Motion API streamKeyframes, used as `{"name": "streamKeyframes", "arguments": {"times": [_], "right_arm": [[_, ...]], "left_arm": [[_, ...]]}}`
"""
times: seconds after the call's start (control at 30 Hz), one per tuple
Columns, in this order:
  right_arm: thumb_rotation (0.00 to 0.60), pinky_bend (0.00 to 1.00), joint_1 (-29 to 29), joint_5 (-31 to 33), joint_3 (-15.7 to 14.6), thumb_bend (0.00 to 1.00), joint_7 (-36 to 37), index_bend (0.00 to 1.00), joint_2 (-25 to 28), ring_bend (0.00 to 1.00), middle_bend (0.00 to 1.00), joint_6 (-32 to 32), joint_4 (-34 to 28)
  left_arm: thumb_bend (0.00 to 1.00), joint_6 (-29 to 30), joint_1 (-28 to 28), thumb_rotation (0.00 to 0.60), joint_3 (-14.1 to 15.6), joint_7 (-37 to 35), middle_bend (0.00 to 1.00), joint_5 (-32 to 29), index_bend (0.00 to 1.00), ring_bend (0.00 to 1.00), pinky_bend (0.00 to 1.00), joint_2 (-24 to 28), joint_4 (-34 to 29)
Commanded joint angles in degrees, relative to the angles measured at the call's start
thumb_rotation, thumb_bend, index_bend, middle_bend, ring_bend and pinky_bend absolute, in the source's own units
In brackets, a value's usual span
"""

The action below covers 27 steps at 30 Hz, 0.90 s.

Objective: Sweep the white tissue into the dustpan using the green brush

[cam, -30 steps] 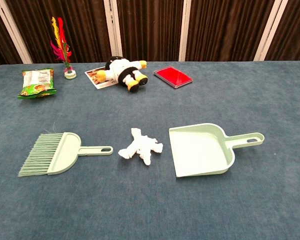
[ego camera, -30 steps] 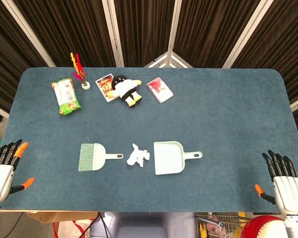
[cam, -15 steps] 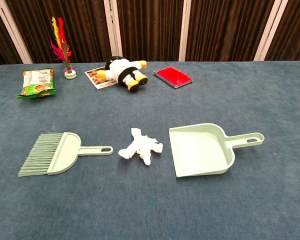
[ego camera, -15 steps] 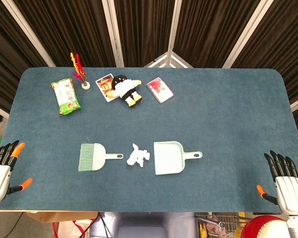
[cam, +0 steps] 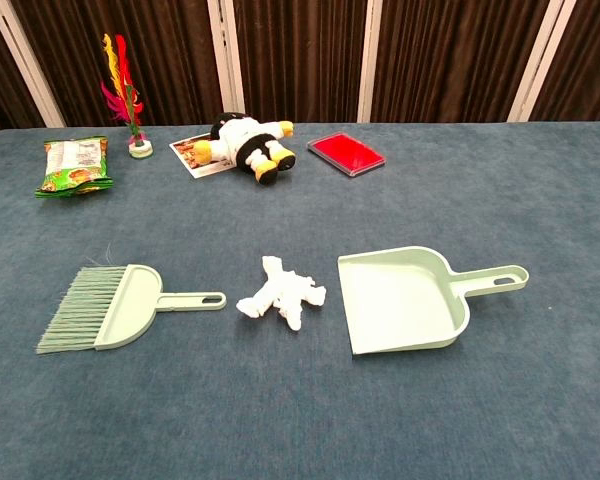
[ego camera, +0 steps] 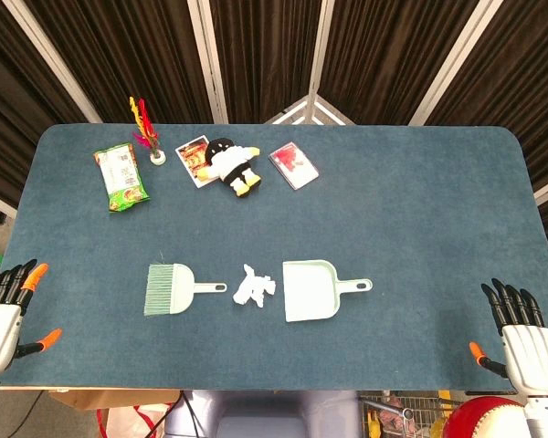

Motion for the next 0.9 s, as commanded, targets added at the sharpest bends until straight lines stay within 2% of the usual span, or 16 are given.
{"name": "streamKeyframes", "arguments": {"times": [0.03, 0.2, 0.27, 0.33, 0.37, 0.43, 0.5, 0.53, 0.63, 0.7, 0.9], "right_arm": [[0.6, 0.0, 0.13, -0.14, 0.09, 0.26, -0.22, 0.0, -0.13, 0.0, 0.0, 0.0, -0.34], [0.6, 0.0, 1.68, 1.46, 1.7, 0.26, -1.88, 0.0, -0.37, 0.0, 0.0, -1.56, -2.22], [0.6, 0.06, 2.75, 2.38, 2.79, 0.26, -3.05, 0.0, -0.61, 0.0, 0.0, -2.5, -3.15], [0.6, 0.23, 3.88, 2.98, 3.92, 0.26, -4.16, 0.0, -1.09, 0.07, 0.04, -3.2, -3.75], [0.6, 0.29, 4.57, 3.28, 4.56, 0.26, -4.75, 0.0, -1.5, 0.13, 0.08, -3.62, -3.97], [0.6, 0.48, 6.34, 4.19, 6.05, 0.26, -6.17, 0.0, -2.69, 0.38, 0.33, -4.88, -4.38], [0.6, 0.62, 8.06, 5.33, 7.13, 0.26, -7.33, 0.02, -3.74, 0.59, 0.55, -6.69, -5.11], [0.6, 0.67, 9.59, 6.13, 7.83, 0.26, -8.24, 0.06, -4.6, 0.68, 0.64, -8.55, -5.5], [0.6, 0.75, 12.19, 8.55, 9.03, 0.29, -12.19, 0.22, -6.6, 0.81, 0.78, -11.45, -5.58], [0.6, 0.76, 13.37, 9.81, 9.39, 0.31, -14.24, 0.27, -7.73, 0.85, 0.82, -12.75, -5.63], [0.6, 0.78, 17.28, 14.77, 10.2, 0.31, -20.85, 0.3, -13.21, 0.87, 0.86, -16.47, -4.88]], "left_arm": [[0.0, 0.2, 0.13, 0.6, -0.05, -0.1, 0.0, -0.08, 0.0, 0.0, 0.0, 0.06, -0.07], [0.0, -0.03, 0.13, 0.6, 0.02, -0.28, 0.0, -0.19, 0.0, 0.0, 0.0, 0.24, -0.18], [0.0, -0.23, 0.09, 0.6, 0.07, -0.23, 0.0, -0.27, 0.0, 0.0, 0.0, 0.27, -0.25], [0.0, -0.38, 0.06, 0.6, 0.07, -0.15, 0.0, -0.39, 0.0, 0.0, 0.0, 0.3, -0.33], [0.0, -0.44, 0.04, 0.6, 0.04, -0.12, 0.0, -0.48, 0.0, 0.0, 0.0, 0.31, -0.38], [0.0, -0.56, 0.0, 0.6, -0.04, -0.06, 0.0, -0.7, 0.0, 0.0, 0.0, 0.33, -0.5], [0.0, -0.76, -0.04, 0.6, -0.04, 0.04, 0.0, -0.88, 0.0, 0.0, 0.0, 0.35, -0.6], [0.0, -0.91, -0.08, 0.6, -0.02, 0.12, 0.0, -0.97, 0.0, 0.0, 0.0, 0.36, -0.66], [0.0, -1.12, -0.12, 0.6, 0.03, 0.17, 0.0, -1.05, 0.0, 0.0, 0.0, 0.45, -0.82], [0.0, -1.22, -0.13, 0.6, 0.08, 0.09, 0.0, -1.06, 0.0, 0.0, 0.0, 0.51, -0.86], [0.0, -1.74, -0.07, 0.6, 0.28, -0.64, 0.0, -1.56, 0.0, 0.0, 0.0, 1.04, -1.28]]}}
